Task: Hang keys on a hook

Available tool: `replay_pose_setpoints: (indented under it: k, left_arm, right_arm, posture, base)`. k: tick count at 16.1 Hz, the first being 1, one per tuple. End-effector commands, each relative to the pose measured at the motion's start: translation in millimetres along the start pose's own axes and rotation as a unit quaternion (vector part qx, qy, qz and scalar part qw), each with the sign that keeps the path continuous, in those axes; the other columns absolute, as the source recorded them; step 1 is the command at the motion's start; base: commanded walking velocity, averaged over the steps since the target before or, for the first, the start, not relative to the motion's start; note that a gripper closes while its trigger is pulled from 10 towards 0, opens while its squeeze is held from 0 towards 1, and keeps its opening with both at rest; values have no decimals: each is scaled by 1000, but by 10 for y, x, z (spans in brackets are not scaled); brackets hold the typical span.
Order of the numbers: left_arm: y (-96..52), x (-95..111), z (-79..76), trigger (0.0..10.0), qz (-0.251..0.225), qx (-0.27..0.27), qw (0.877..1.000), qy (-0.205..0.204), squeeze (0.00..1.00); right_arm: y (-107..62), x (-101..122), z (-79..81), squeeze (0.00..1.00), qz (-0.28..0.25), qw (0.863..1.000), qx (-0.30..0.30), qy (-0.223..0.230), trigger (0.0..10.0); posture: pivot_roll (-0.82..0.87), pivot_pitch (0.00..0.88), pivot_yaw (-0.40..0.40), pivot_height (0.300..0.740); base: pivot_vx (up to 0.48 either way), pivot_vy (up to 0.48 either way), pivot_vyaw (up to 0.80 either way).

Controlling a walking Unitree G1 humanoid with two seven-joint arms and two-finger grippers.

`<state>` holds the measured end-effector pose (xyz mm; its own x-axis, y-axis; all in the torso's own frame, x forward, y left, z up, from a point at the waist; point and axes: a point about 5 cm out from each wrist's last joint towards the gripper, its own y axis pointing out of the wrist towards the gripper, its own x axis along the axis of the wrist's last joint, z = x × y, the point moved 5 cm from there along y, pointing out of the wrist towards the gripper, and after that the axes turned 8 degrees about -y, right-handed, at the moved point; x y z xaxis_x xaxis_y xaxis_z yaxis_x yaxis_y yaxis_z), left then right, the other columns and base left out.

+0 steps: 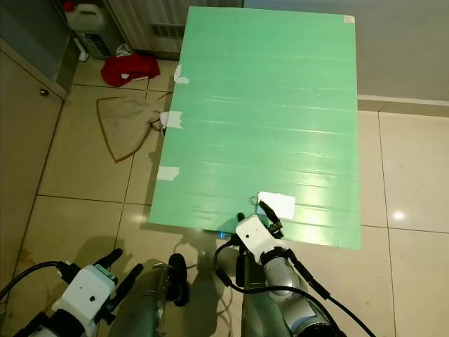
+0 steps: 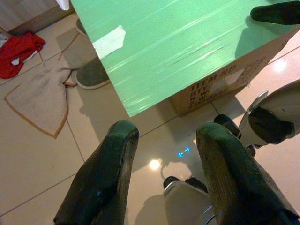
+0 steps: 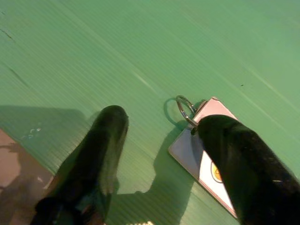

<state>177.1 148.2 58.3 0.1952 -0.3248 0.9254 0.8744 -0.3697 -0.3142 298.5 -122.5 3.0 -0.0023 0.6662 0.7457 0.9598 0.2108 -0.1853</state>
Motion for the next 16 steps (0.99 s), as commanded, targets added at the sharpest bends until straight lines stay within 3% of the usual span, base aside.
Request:
replay_pose_setpoints:
  k: [1, 2, 3, 4, 5, 16]
  left_arm:
    - [-44, -130, -48, 10000, 28, -6, 1000, -4, 0]
    - [-43, -132, -50, 10000, 28, -6, 1000, -4, 0]
    - [-42, -137, -50, 10000, 29, -7, 1000, -4, 0]
    - [-45, -137, -50, 10000, 29, -7, 1000, -4, 0]
    - [-46, -139, -51, 10000, 30, -7, 1000, -5, 0]
    - [-74, -167, -66, 10000, 37, -11, 999, -7, 0]
  right_arm:
    - [-75, -72, 92, 0, 12, 1000, 11, 0, 2353]
    - [-77, -75, 89, 0, 12, 1000, 10, -1, 2392]
    - [-76, -81, 83, 0, 13, 1000, 9, -5, 8431]
    - [-74, -80, 84, 0, 11, 1000, 10, -7, 8824]
    - [-71, -74, 84, 0, 9, 1000, 10, -11, 0]
    - [-131, -127, 81, 0, 14, 1000, 9, -21, 0]
  posture:
    - [115, 474, 51, 736]
    - [115, 474, 51, 736]
    - [114, 477, 52, 736]
    - [115, 481, 55, 736]
    - [115, 481, 55, 736]
    - [99, 519, 62, 736]
  base:
    - [0, 0, 0]
    - [0, 0, 0]
    - [0, 0, 0]
    - [0, 0, 0]
    - [0, 0, 0]
    - [0, 0, 0]
